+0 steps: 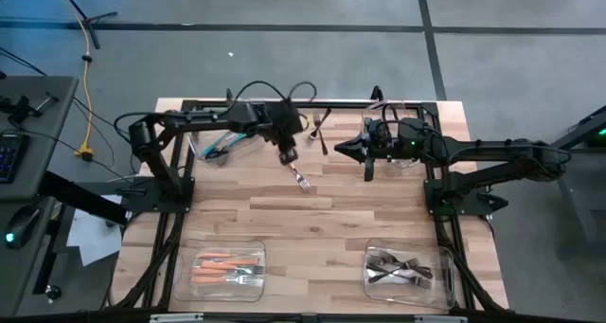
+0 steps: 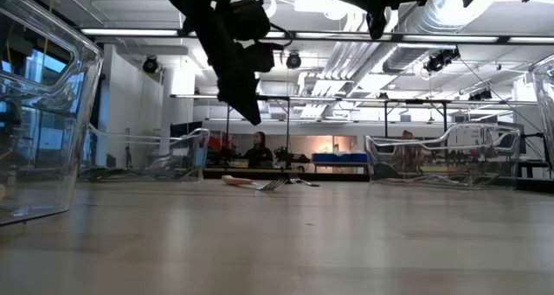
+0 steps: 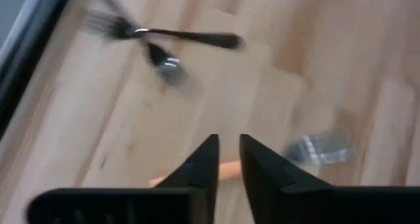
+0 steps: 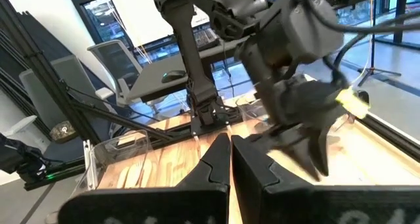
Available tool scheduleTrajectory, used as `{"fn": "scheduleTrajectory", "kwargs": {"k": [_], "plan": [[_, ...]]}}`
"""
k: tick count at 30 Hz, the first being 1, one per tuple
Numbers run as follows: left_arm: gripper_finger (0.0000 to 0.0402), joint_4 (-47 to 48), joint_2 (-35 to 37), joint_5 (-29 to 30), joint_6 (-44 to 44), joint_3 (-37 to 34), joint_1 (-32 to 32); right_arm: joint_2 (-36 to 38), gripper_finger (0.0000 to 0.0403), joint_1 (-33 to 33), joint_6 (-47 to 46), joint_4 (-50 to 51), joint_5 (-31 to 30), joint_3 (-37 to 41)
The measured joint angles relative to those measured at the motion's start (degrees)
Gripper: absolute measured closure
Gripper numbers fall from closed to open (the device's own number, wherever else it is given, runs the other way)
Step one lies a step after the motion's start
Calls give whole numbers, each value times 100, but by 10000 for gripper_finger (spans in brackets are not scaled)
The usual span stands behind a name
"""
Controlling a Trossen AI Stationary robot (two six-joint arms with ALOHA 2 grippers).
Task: Sort silverware by color (type)
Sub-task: Put the light orange fork into the bottom left transparent bin
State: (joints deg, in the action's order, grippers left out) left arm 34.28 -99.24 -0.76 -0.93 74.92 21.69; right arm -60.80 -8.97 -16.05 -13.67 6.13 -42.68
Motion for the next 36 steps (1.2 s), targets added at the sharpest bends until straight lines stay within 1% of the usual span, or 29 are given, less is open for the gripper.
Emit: {"fn": "scheduleTrajectory", "kwargs": {"k": [1, 5, 8, 11, 13, 18, 23, 32, 34, 36], "plan": [[338, 56, -3, -67, -324, -3, -29, 0, 403, 0, 0, 7, 0, 0], [267, 1, -107, -22, -1584, -3, -234, 0, 403, 0, -66, 23, 0, 0], [216, -74, -210, -27, -2297, 5, -408, 0, 403, 0, -174, 53, -7, 0], [179, 7, -406, -47, -2910, 4, -518, 0, 403, 0, -199, 57, -9, -1], [165, 2, -575, -45, -3213, 4, -552, 0, 403, 0, -210, 59, -9, 0], [160, -10, -1021, -39, -3588, 4, -564, 0, 403, 1, -214, 57, -11, -1], [160, -26, -1350, -27, -3721, 2, -564, 0, 403, 0, -213, 57, -13, 0], [159, -59, -1625, -60, -3874, 27, -561, 0, 403, 1, -213, 71, -13, 0], [164, -59, -1631, -85, -3889, 28, -561, 0, 403, 0, -213, 72, -13, 0], [180, -61, -1635, -117, -3981, 25, -561, 0, 403, 0, -210, 72, -14, 0]]}}
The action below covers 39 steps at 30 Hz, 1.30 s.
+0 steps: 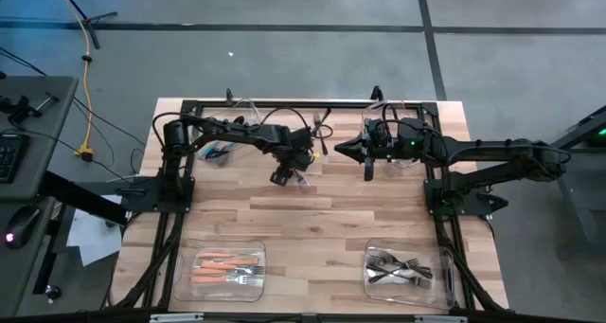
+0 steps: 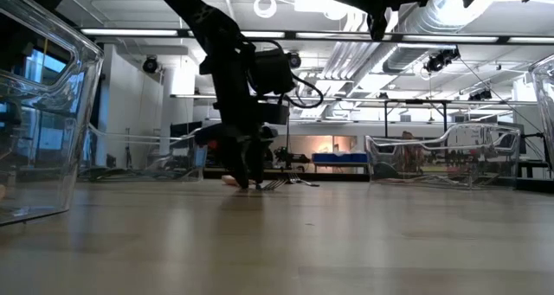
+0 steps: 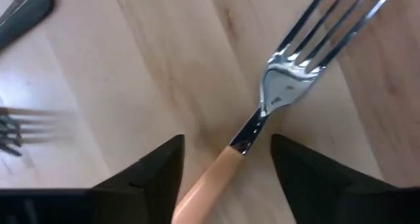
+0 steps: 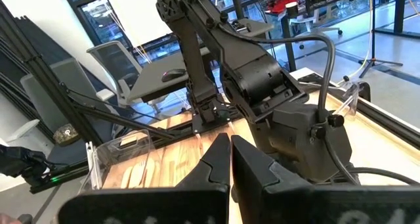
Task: Sort silverware by color (type)
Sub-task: Put the light orange fork into the bottom left transparent bin
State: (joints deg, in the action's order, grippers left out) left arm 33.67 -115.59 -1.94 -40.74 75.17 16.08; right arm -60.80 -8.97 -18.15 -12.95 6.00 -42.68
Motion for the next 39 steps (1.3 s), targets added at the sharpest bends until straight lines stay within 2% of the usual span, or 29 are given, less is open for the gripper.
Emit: {"fn": "scheduleTrajectory", "kwargs": {"k": [3, 8, 10, 14, 20, 28, 33, 39], "plan": [[230, 22, -7, -175, -62, -8, 2, 0, 403, 1, 6, -2, 0, -1], [355, 46, -20, -284, 0, -13, -4, -1, 403, 2, 10, 2, -1, 0], [385, 12, -20, -278, 97, -13, -2, 0, 403, 2, 11, 0, 0, 0], [376, -17, -26, -296, 270, -13, -4, 0, 403, 2, 11, 0, -2, -2], [393, 136, 100, -302, 683, 120, -21, 0, 403, 2, 15, -128, 52, -1], [396, -173, 1546, -677, 2046, -66, 239, 15, 403, 0, 370, -965, 68, -2], [396, -1370, 2929, -721, 3067, -790, 232, 15, 403, 0, 408, -1047, 73, -2], [396, -3856, 4443, -626, 4642, -2174, -94, 15, 403, 0, 325, -1123, 116, -2]]}}
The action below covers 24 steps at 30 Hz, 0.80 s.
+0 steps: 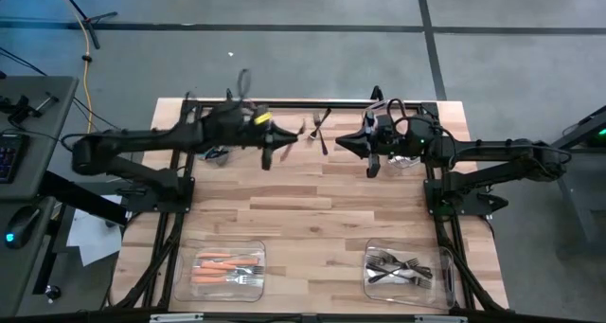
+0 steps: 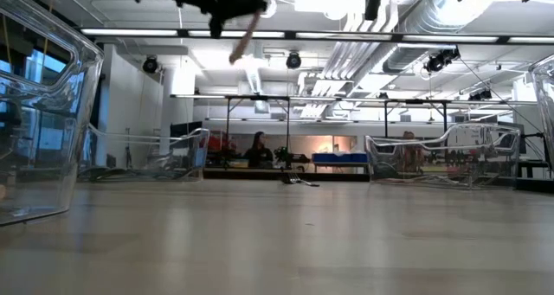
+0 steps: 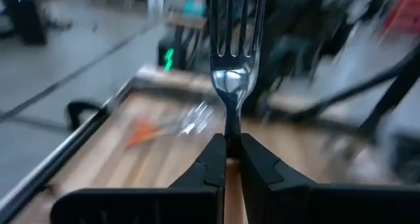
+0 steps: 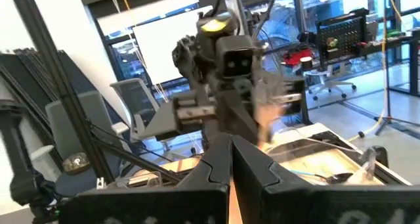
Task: Sort silverware by color (type)
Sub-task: Put the light orange fork into the bottom left transparent bin
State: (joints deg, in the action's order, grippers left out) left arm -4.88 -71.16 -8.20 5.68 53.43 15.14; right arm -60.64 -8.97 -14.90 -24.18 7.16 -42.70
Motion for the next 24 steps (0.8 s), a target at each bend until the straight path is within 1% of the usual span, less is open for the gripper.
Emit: {"fn": "scheduleTrajectory", "kwargs": {"k": [3, 6, 9, 12, 20, 22, 24], "plan": [[396, -1036, 493, 165, 601, -623, -280, -2, 403, 0, 42, -13, 78, 0], [396, -1662, 844, 527, 828, -1046, -583, -2, 403, 0, 188, -11, 85, 0], [396, -1772, 1002, 874, 817, -1242, -793, -2, 403, 0, 295, -11, 85, -1], [396, -1805, 1017, 1031, 817, -1262, -859, -2, 403, 0, 296, -30, 85, -2], [396, -1906, 999, 994, 775, -1261, -857, -2, 403, 0, 289, -29, 85, -2], [396, -1750, 1003, 695, 888, -1181, -888, -2, 403, 0, 289, -29, 85, -2], [396, -1265, 1046, 296, 1057, -949, -1031, -4, 403, 0, 278, -26, 86, -1]]}}
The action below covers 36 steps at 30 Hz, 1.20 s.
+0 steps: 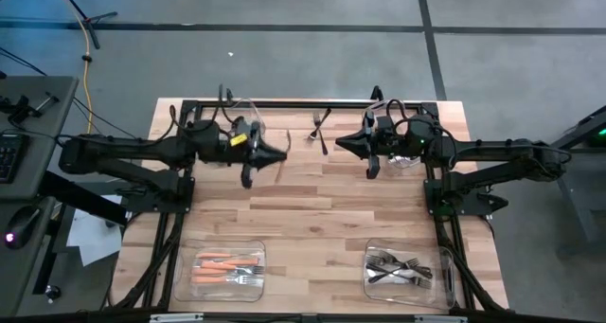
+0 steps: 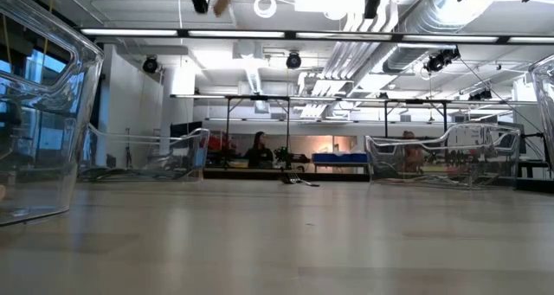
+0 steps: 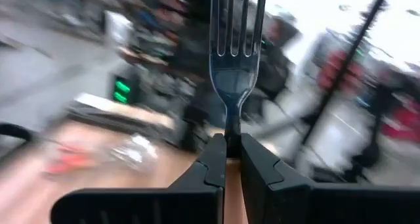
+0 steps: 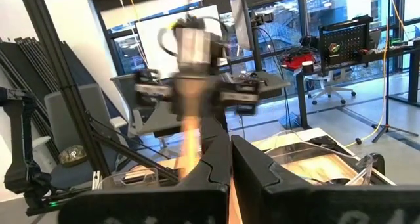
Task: Sort silverware by color (type)
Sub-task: Put the light orange fork into the bottom left transparent bin
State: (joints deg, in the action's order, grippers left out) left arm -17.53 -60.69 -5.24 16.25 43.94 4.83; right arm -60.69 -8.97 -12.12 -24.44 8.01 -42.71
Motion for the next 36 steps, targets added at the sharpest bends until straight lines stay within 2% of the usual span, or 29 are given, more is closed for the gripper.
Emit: {"fn": "scheduleTrajectory", "kwargs": {"k": [2, 5, 8, 12, 15, 18, 21, 25, 30, 36], "plan": [[396, 886, 12, -166, 47, 407, -304, 0, 403, 0, 0, 17, 0, 1], [396, 2740, -25, -30, -38, 1170, -984, 0, 403, 0, 11, 64, 0, 0], [396, 4506, -134, 613, 83, 1981, -1843, -2, 403, 0, 15, 208, -41, 0], [396, 5898, -383, 1576, 958, 2612, -2999, -28, 403, 0, 15, 347, -103, -1], [396, 6210, -645, 1837, 1820, 2691, -3745, -42, 403, 0, 15, 411, -109, 0], [396, 6571, -1110, 1844, 2579, 2682, -4328, -55, 403, 0, 15, 522, -112, -1], [396, 6805, -1637, 1769, 2964, 2675, -4729, -57, 403, 0, 17, 562, -114, -1], [396, 7034, -2357, 1655, 3119, 2675, -5072, -55, 403, -4, 17, 620, -116, -1], [397, 7057, -3144, 1097, 3048, 2675, -5261, -55, 403, -4, 17, 627, -119, -1], [395, 7070, -3753, 715, 2866, 2673, -5345, -55, 403, -4, 17, 627, -139, -1]]}}
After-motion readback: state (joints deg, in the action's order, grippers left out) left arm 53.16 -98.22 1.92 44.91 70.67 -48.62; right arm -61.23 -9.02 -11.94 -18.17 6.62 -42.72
